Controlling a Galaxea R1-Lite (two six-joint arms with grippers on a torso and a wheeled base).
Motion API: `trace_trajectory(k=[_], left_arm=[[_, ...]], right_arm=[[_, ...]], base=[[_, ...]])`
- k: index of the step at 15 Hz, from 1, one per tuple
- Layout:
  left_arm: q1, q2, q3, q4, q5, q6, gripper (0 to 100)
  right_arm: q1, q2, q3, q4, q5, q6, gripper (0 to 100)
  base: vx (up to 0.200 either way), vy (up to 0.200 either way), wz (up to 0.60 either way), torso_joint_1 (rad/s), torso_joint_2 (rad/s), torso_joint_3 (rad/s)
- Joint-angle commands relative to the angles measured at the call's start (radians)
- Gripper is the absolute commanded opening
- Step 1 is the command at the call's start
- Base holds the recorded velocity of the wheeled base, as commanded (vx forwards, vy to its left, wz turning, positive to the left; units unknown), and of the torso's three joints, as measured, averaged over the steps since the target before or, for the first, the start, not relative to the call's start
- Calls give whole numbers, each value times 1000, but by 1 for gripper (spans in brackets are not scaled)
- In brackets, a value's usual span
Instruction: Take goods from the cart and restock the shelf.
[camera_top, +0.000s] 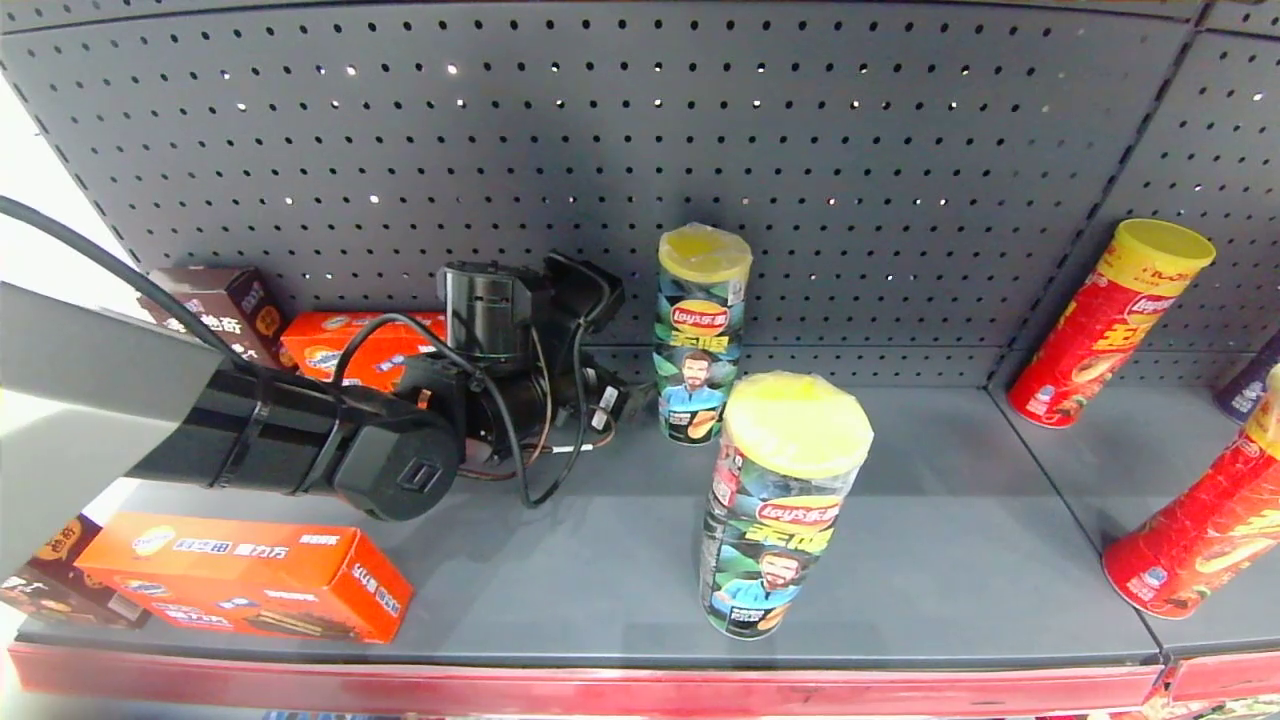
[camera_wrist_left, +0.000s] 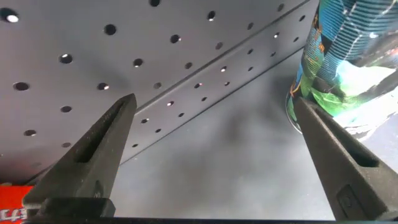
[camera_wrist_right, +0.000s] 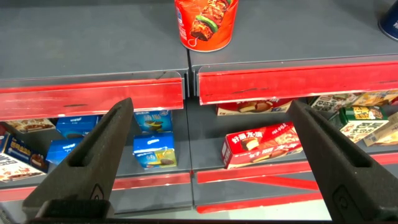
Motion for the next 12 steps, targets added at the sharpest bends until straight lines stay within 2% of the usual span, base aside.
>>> trace_trajectory(k=[1,6,7,9,12], left_arm=[[-4,4,-1,-1,0,0,100],[-7,-2,2,-5,2,-1,100],[-9,-45,7,-10,29,-21,100],[-7,-91,13,-5,42,-26,100],[-4,-223,90,-1,59,-26,100]], right_arm=[[0,2,0,0,0,0,100],[0,2,0,0,1,0,100],[0,2,0,0,1,0,100],[0,2,0,0,0,0,100],[0,2,0,0,1,0,100]], base=[[0,0,0,0,0,0],[0,0,0,0,0,0],[0,0,0,0,0,0],[0,0,0,0,0,0],[0,0,0,0,0,0]])
